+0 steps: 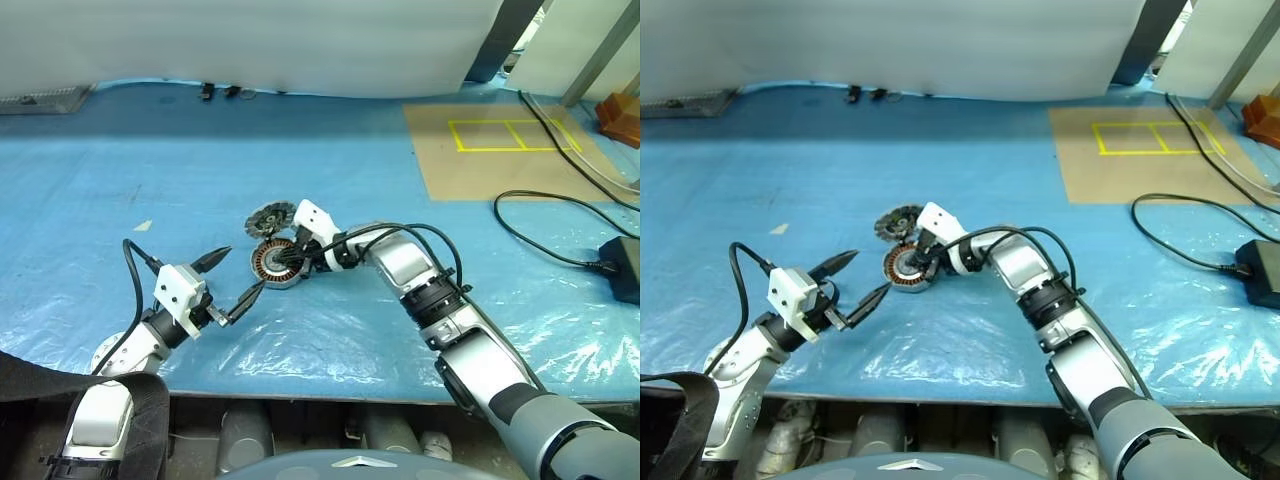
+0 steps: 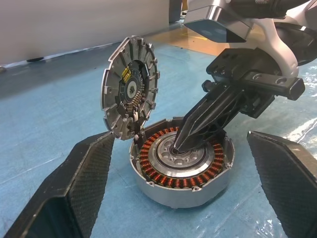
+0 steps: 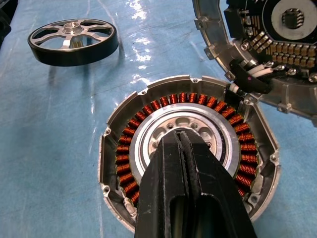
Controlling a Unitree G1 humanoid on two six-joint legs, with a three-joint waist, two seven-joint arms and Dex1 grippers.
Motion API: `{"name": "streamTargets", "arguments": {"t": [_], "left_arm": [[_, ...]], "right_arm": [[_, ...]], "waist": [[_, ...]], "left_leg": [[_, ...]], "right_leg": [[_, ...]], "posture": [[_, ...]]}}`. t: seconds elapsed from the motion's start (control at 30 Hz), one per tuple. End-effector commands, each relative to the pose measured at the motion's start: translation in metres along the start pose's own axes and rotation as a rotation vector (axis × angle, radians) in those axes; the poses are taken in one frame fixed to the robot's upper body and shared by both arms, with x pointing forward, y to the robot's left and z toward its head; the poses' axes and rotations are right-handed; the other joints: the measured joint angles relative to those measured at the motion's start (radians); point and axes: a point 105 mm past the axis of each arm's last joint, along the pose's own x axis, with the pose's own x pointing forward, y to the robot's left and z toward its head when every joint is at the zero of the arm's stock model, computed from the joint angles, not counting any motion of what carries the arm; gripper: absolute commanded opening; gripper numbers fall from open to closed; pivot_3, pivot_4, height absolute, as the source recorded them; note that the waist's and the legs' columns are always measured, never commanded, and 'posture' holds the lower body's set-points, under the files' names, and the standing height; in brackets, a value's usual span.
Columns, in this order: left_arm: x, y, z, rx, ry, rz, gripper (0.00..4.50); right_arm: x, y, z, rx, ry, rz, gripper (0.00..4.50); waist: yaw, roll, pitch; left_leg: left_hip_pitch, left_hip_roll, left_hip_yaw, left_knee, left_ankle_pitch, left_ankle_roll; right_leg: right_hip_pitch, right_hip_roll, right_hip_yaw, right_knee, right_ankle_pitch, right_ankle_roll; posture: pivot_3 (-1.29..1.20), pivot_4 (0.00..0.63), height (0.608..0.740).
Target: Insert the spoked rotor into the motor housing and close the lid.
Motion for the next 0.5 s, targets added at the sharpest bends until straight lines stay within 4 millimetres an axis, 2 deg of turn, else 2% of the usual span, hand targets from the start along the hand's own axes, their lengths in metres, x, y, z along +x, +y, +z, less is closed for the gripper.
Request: {"name": "streamTargets", "arguments": {"t": [0.03, 0.17, 0.27, 0.33, 0.5], "left_arm": [[-0.001, 0.003, 0.008, 0.025, -0.018, -0.001, 4.5], [-0.001, 0.003, 0.008, 0.025, -0.018, 0.0, 4.5], [-0.001, 0.003, 0.008, 0.024, -0.017, -0.001, 4.5], [-0.001, 0.002, 0.008, 0.023, -0.018, 0.0, 4.5], [-0.002, 0.001, 0.008, 0.018, -0.016, -0.001, 4.5]], "right_arm": [[0.002, 0.006, 0.015, 0.006, -0.067, 0.034, 0.05], [0.005, 0.003, 0.011, -0.018, -0.032, 0.023, 0.05], [0.008, 0.002, -0.01, -0.05, 0.066, 0.013, 0.05], [0.009, 0.0, -0.016, -0.063, 0.089, 0.002, 0.05], [0.006, 0.006, 0.002, -0.033, -0.011, 0.05, 0.05]], "waist": [[0.0, 0.0, 0.0], [0.002, 0.0, 0.0], [0.002, 0.0, 0.0], [0.002, 0.0, 0.0], [0.002, 0.0, 0.0]], "left_leg": [[-0.001, 0.0, 0.0, 0.0, 0.0, 0.0], [-0.002, 0.0, 0.0, 0.0, 0.0, 0.0], [-0.002, 0.0, 0.0, 0.0, 0.0, 0.0], [-0.001, 0.0, 0.0, 0.0, 0.0, 0.0], [-0.001, 0.0, 0.0, 0.0, -0.001, 0.001]], "right_leg": [[0.0, 0.0, 0.0, 0.0, 0.0, 0.0], [-0.001, 0.0, 0.0, -0.001, 0.0, 0.0], [-0.001, 0.0, 0.0, -0.001, 0.0, 0.0], [-0.001, 0.0, 0.0, 0.0, 0.0, 0.0], [-0.001, 0.0, 0.0, 0.0, 0.0, 0.0]], "posture": [[0.0, 0.15, 0.74], [0.0, 0.15, 0.74], [0.0, 0.15, 0.74], [0.0, 0.15, 0.74], [0.0, 0.15, 0.74]]}}
